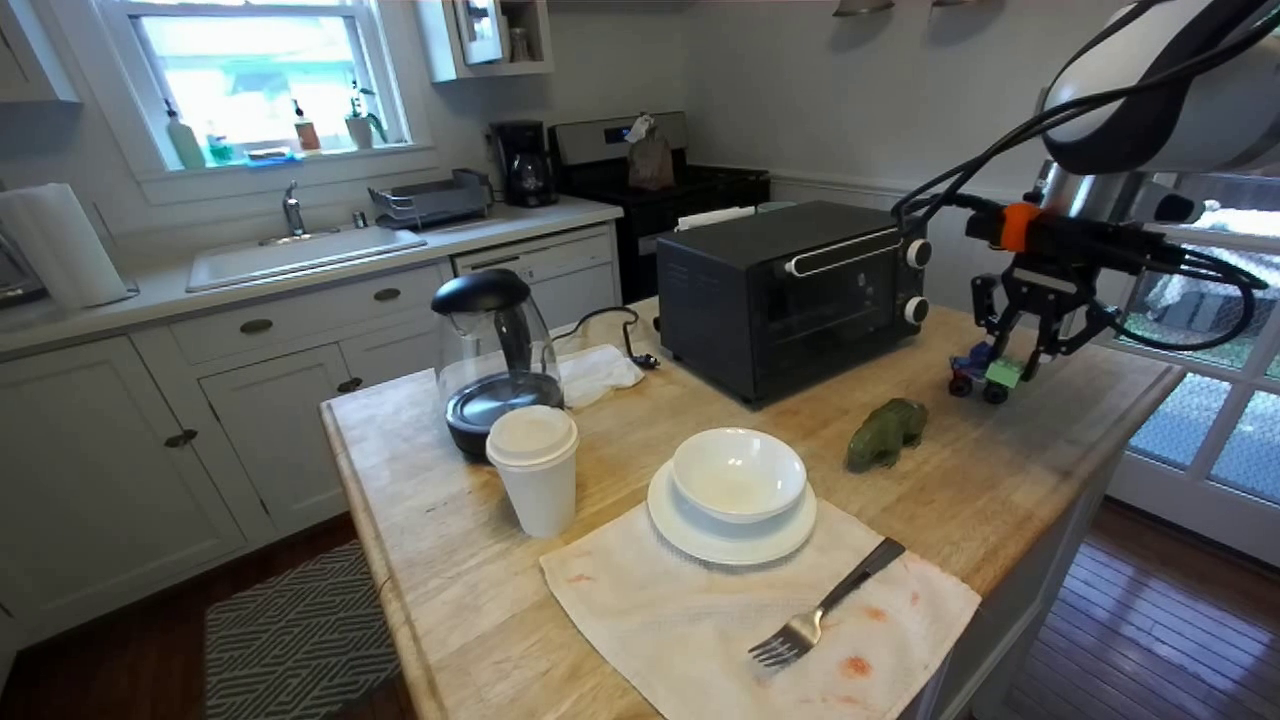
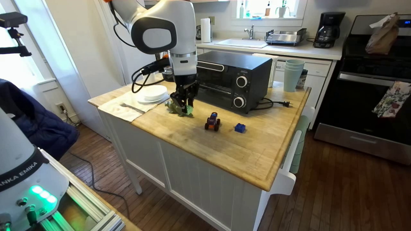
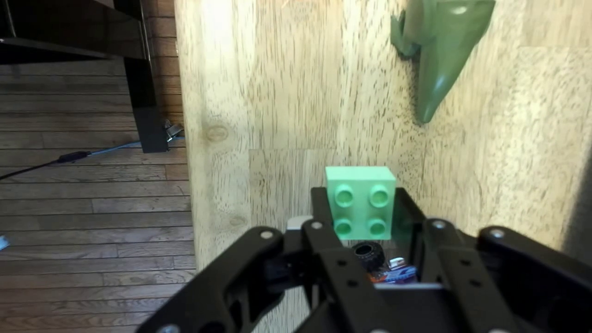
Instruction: Lift the green building block and put it on the dinosaur toy
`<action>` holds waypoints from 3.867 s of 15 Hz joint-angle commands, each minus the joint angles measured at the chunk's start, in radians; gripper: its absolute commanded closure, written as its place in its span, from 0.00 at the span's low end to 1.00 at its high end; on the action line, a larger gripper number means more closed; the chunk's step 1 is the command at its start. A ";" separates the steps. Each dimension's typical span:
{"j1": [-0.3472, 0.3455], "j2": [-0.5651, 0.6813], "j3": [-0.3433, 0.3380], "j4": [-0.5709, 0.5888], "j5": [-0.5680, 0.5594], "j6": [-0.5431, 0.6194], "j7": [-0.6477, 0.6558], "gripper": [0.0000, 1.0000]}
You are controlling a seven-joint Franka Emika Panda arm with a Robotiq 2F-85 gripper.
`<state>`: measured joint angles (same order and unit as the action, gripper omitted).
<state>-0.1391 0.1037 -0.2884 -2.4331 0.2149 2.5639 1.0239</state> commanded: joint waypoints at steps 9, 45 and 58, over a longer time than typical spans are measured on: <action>0.008 -0.019 0.056 -0.001 -0.019 -0.005 0.037 0.89; 0.088 0.052 0.178 0.026 -0.042 0.132 0.235 0.89; 0.091 0.100 0.177 0.075 -0.045 0.131 0.232 0.89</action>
<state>-0.0563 0.1851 -0.1099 -2.3782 0.1499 2.6841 1.2627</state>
